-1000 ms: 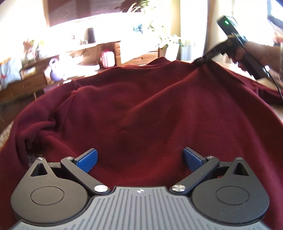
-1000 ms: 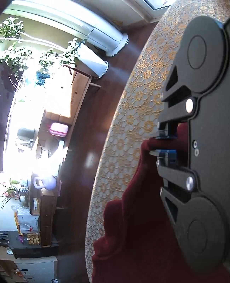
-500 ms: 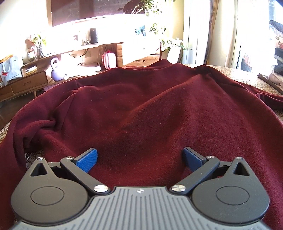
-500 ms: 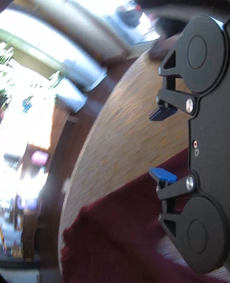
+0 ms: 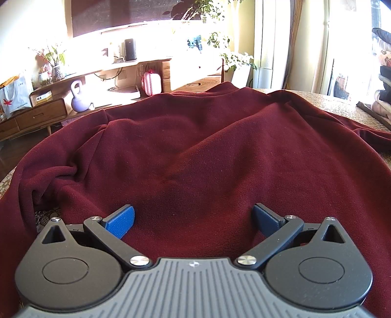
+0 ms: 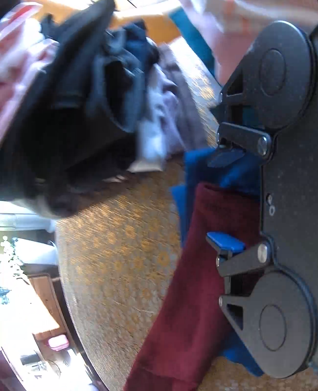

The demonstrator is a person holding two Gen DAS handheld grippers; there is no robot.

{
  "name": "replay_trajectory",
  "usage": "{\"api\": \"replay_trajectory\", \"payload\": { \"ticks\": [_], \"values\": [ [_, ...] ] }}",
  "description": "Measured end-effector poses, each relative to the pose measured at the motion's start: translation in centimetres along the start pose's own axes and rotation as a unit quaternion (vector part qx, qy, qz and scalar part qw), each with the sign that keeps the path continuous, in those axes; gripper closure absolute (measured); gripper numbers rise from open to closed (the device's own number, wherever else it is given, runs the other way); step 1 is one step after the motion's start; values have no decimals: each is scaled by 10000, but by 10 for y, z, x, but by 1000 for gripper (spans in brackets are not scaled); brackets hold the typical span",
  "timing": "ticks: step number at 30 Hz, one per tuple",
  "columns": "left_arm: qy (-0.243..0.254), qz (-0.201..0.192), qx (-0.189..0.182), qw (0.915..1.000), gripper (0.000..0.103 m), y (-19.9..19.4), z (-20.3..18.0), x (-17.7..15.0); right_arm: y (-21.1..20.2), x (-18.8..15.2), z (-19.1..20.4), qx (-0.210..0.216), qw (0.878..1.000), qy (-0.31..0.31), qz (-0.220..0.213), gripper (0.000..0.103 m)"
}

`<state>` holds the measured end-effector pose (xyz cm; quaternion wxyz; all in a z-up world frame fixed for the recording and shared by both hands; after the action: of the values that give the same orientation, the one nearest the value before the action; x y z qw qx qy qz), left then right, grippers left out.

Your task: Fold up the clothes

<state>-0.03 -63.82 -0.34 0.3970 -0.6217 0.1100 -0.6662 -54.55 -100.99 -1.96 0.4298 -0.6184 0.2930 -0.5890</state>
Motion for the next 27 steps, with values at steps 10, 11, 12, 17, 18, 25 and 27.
{"api": "replay_trajectory", "payload": {
  "ticks": [10, 11, 12, 17, 18, 25, 27],
  "values": [
    [3, -2, 6, 10000, 0, 0, 2, 0, -35, 12, 20, -589, 9837, -1105, -1287, 0],
    [3, -3, 6, 10000, 0, 0, 2, 0, -41, 20, 16, -705, 9815, -1091, -1408, 0],
    [4, -3, 5, 10000, 0, 0, 2, -1, -41, 25, 10, -831, 9803, -1077, -1429, 0],
    [-1, -6, -4, 10000, 0, 0, 3, 0, -10, 14, -3, -901, 9864, -963, -981, 0],
    [0, -7, -3, 10000, 0, 0, 4, 0, -7, 11, 0, -913, 9860, -1002, -966, 0],
    [2, -19, 13, 10000, 0, -1, 4, 0, -48, 2, 39, -667, 9799, -1124, -1507, 0],
    [-97, -37, -8, 9999, 0, -7, 4, 2, -67, -9, 67, -287, 9787, -1246, -1604, 0]
  ]
}}
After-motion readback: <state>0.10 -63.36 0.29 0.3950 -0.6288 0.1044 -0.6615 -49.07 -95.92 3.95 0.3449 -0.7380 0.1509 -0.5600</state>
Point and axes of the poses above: each gripper's, at about its wrist camera, not at the fingertips, and y roughly the way its jaws point, z to its left, x to its top, the point moved 10 cm from there along y, roughly the way its jaws point, and after that the axes turned 14 degrees about y, right-handed, at the moved point
